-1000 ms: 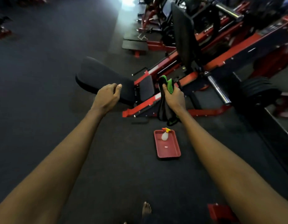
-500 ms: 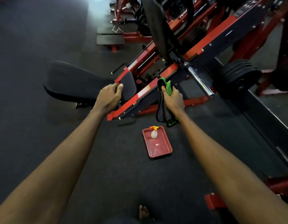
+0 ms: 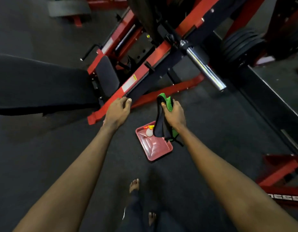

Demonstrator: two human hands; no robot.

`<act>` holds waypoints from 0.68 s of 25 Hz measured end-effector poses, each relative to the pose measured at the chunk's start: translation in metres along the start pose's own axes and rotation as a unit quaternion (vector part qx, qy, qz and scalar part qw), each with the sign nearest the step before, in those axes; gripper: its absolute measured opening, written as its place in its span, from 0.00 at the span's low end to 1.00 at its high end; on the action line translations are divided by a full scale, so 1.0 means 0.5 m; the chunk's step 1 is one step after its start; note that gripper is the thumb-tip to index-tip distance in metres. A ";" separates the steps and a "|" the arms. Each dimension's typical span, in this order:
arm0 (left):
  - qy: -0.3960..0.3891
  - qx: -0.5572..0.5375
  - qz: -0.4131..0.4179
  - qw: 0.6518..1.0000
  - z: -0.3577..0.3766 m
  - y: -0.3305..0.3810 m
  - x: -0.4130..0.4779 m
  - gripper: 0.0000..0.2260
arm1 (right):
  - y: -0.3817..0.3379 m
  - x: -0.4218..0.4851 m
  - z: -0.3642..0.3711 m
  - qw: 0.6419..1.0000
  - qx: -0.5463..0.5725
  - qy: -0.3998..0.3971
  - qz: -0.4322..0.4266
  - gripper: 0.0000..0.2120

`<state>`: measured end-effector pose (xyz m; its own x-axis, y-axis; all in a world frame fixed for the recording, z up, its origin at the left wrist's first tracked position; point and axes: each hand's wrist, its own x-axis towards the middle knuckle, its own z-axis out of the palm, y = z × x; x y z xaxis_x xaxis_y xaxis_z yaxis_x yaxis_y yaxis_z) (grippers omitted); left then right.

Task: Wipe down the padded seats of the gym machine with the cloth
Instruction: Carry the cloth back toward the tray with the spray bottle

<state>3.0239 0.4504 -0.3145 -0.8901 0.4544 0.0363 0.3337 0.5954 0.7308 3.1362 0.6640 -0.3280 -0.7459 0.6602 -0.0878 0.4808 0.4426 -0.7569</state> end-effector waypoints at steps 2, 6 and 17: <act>-0.028 -0.008 -0.029 0.999 0.076 -0.068 0.053 0.13 | 0.068 0.048 0.051 0.999 -0.008 0.002 0.041 0.18; -0.069 -0.002 -0.069 0.995 0.254 -0.232 0.132 0.13 | 0.248 0.143 0.172 0.994 -0.015 -0.006 0.104 0.17; -0.133 0.006 -0.053 0.990 0.841 -0.673 0.221 0.15 | 0.899 0.321 0.617 0.978 -0.057 -0.061 0.192 0.18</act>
<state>2.9439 0.5791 -0.8431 -0.8077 0.5460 -0.2227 0.2471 0.6562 0.7130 3.0904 0.7814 -0.8820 -0.5468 0.7169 -0.4325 0.7792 0.2467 -0.5761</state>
